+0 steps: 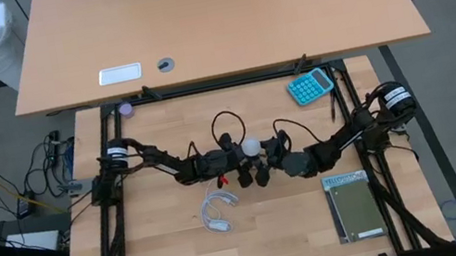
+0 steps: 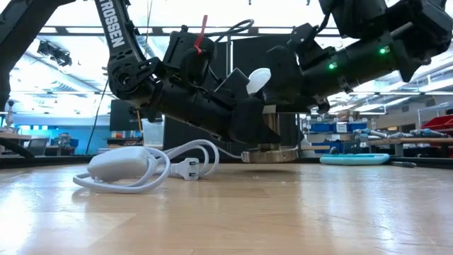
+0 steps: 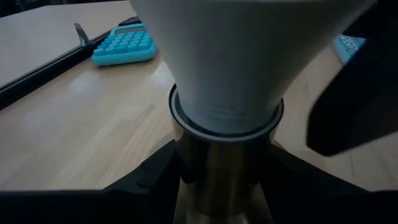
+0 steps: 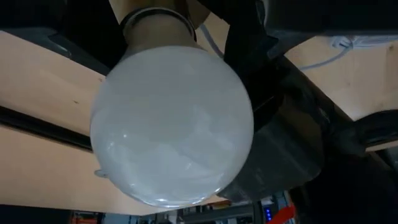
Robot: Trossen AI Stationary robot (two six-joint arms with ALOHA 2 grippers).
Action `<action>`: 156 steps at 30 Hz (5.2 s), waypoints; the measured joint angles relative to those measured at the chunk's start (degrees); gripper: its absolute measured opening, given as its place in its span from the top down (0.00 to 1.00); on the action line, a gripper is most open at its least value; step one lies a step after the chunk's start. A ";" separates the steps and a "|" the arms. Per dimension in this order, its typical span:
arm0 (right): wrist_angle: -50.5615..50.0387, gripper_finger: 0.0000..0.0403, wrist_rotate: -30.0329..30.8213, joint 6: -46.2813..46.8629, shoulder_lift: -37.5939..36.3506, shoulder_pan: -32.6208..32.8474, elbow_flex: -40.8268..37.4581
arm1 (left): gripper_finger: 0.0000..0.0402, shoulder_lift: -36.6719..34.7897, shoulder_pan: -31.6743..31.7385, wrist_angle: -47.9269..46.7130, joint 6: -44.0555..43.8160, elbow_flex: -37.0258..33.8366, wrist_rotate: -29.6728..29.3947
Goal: Screw lightbulb
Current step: Remove the lightbulb from the socket
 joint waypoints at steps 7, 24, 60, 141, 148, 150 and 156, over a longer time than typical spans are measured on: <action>-2.88 0.40 5.15 -1.93 0.02 0.66 0.02 | 0.52 0.00 -0.15 -0.08 -0.13 0.02 0.00; -0.35 0.43 5.69 -3.10 0.02 0.68 -1.72 | 0.52 0.00 -0.22 -0.31 -0.23 0.07 1.59; 9.88 0.59 -0.27 -7.36 0.07 -0.13 -5.88 | 0.52 0.02 -0.27 0.63 1.77 0.09 5.66; 7.85 0.24 -19.65 -10.69 -12.41 -2.82 -13.07 | 0.52 -0.07 0.15 4.07 1.57 -0.59 13.72; 6.86 0.24 -9.98 -5.73 -12.09 0.48 -13.07 | 0.52 -0.07 -0.60 3.61 0.09 -0.59 6.78; 6.97 0.24 -7.95 -4.21 -12.09 1.03 -13.07 | 0.52 -0.07 -0.87 3.02 0.09 -0.59 4.13; 6.94 0.24 -1.09 0.48 -8.94 2.73 -11.56 | 0.52 -0.07 -1.60 2.43 -1.09 -0.61 -2.24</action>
